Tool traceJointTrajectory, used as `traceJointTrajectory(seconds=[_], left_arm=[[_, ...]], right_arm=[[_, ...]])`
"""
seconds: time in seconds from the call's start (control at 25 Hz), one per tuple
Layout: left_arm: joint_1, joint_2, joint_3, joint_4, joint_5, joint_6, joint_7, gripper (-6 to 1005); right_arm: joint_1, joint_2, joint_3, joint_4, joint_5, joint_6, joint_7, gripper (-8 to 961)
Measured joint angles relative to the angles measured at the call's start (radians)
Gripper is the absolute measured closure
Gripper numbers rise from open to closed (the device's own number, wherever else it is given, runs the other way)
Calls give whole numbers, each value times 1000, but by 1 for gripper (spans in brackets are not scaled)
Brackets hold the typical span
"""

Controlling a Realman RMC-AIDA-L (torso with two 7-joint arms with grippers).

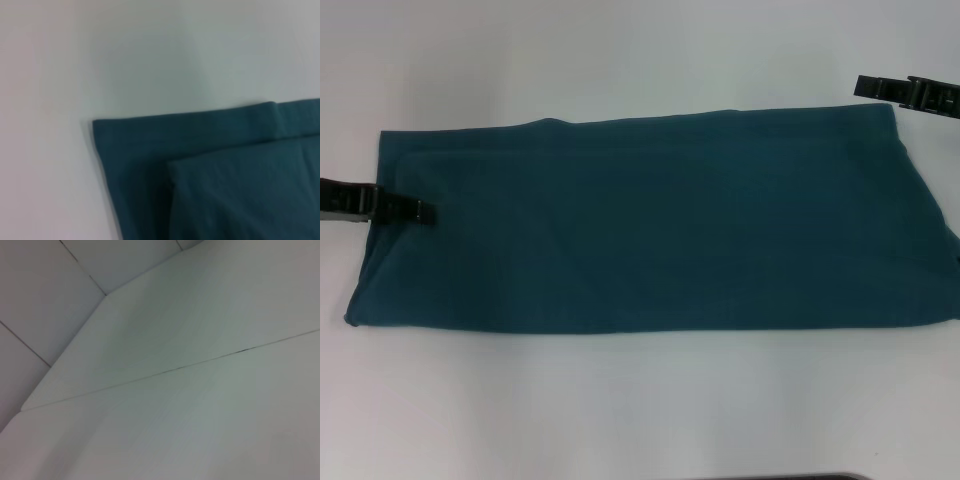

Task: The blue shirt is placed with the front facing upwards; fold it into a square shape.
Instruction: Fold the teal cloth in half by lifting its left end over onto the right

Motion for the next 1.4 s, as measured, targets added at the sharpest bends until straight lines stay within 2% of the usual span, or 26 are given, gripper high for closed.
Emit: traceJointTrajectory(seconds=[0.56, 0.84, 1.4], left_arm=[[0, -5, -6, 15, 0, -32, 20, 338], [-2, 10, -9, -13, -1, -24, 14, 339], [5, 15, -6, 14, 18, -76, -26, 338]], right_arm=[[4, 2, 0, 3, 0, 0, 2, 796], [4, 2, 0, 5, 0, 0, 3, 796], [4, 1, 0, 5, 0, -2, 4, 795]])
